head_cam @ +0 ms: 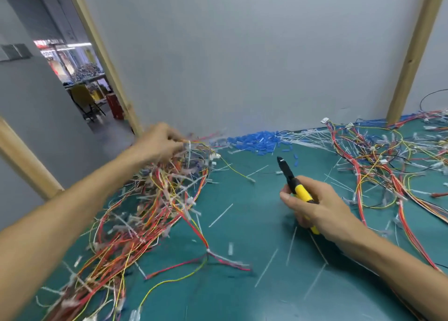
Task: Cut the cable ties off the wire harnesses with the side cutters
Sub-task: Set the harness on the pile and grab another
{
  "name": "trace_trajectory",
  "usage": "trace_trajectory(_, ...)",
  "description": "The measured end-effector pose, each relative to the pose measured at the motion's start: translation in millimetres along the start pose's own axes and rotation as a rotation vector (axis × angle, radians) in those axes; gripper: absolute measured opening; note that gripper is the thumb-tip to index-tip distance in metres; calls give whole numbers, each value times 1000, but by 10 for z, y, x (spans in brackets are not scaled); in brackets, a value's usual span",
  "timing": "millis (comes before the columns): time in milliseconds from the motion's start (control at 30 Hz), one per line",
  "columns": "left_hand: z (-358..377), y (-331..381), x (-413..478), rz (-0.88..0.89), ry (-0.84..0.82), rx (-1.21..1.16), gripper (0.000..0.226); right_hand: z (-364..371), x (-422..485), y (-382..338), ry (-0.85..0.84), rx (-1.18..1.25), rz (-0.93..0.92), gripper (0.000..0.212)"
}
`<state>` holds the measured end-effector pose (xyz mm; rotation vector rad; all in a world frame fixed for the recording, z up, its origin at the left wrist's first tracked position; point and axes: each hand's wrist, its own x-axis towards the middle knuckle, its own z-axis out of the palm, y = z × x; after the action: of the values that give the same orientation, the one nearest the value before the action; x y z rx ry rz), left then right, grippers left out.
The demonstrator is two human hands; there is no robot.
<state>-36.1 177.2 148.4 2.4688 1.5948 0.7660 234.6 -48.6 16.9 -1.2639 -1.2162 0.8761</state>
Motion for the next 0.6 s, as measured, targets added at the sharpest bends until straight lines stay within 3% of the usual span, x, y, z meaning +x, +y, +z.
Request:
trace_trajectory(33,33,-42,-36,7,56,28,13,0,3,2,-12,1,-1,28)
trace_trajectory(100,17,-136,5,35,406,-81,14,10,-2,-7,-20,-3,3,27)
trace_trajectory(133,-2,-141,29,97,440,-97,13,6,-10,-12,-8,-3,7,26)
trace_trajectory(200,-16,-113,11,255,231,4,11,3,-5,-12,2,1,19,26)
trace_trajectory(233,-14,-131,2,298,239,23,10,3,8,-15,4,6,27,26)
trace_trajectory(300,-74,-129,-16,259,444,-23,13,-3,20,-19,26,-1,40,23)
trace_trajectory(333,-117,-119,-26,291,432,-2,15,-2,8,-12,35,-7,45,21)
trace_trajectory(400,-167,-81,-60,450,132,161,19,7,0,1,29,-7,48,21)
trace_trajectory(433,-177,-80,-64,468,99,180,18,8,10,-3,22,-4,48,21)
trace_trajectory(533,-211,-97,-49,345,428,18,16,14,15,-26,36,-34,50,21)
trace_trajectory(600,-153,-74,-123,493,180,155,16,20,3,-36,46,-32,46,21)
